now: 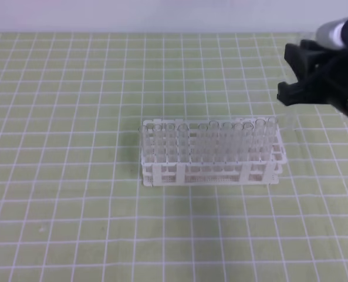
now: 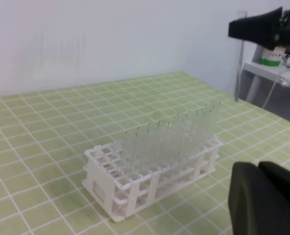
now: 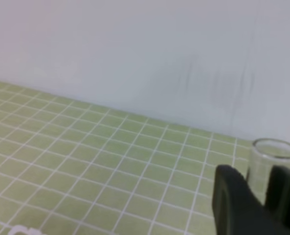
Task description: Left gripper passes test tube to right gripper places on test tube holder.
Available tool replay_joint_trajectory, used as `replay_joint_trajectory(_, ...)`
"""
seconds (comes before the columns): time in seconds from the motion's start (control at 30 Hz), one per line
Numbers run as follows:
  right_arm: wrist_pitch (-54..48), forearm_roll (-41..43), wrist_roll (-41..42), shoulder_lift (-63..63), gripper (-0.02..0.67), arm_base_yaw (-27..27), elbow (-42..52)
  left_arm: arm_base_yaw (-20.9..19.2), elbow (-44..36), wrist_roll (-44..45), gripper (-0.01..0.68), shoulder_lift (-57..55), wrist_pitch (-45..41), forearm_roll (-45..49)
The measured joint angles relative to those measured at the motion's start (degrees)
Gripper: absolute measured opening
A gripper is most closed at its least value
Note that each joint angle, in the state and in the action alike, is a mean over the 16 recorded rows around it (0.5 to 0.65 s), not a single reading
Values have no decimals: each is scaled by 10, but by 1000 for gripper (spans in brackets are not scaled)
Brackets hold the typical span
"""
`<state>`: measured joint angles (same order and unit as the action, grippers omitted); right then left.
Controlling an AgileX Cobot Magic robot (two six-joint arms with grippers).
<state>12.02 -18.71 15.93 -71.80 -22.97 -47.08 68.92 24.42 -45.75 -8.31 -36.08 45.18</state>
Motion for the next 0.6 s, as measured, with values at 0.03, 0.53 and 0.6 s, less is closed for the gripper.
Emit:
replay_joint_trajectory(0.03, 12, 29, -27, -6, 102, -4, 2, 0, 0, 0, -2, 0, 0, 0)
replay_joint_trajectory(0.53, 227, 99, -85, -47, 102, -15, 100, 0, -1, 0, -2, -2, 1, 1)
replay_joint_trajectory(0.6, 250, 110, -92, -50, 102, -15, 116, 0, -1, 0, -2, -3, 1, 2)
